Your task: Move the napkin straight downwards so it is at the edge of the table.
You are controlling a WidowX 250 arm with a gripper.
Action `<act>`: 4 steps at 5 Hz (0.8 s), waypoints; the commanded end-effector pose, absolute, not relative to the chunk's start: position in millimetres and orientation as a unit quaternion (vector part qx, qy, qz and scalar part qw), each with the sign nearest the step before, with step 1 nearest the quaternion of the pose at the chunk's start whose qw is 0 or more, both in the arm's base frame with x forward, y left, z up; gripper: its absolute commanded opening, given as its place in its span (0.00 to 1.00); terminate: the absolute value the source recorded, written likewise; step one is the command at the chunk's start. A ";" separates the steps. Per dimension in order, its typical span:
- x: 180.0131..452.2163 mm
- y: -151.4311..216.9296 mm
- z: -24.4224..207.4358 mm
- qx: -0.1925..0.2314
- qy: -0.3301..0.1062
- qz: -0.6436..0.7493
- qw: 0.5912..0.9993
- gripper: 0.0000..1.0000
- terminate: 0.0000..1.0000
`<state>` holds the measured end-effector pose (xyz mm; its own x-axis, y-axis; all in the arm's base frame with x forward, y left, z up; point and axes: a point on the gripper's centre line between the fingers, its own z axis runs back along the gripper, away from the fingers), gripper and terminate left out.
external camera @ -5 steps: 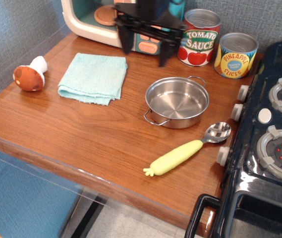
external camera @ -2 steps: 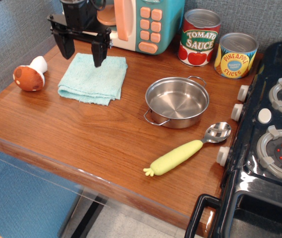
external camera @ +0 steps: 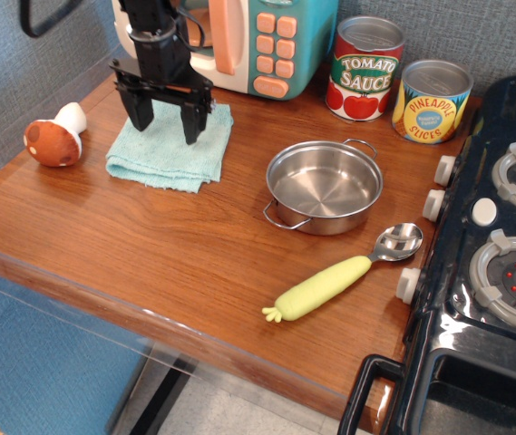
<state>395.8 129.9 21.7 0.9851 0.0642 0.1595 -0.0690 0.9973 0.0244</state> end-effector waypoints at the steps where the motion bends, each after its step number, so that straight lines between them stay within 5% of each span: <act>1: 402.0 114.4 8.4 0.019 -0.056 -0.002 0.998 1.00 0.00; 4: 291.2 87.3 -6.8 0.010 -0.058 -0.086 0.995 1.00 0.00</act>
<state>312.9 87.8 5.2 0.9716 -0.1629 0.1718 0.1562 0.9864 0.0522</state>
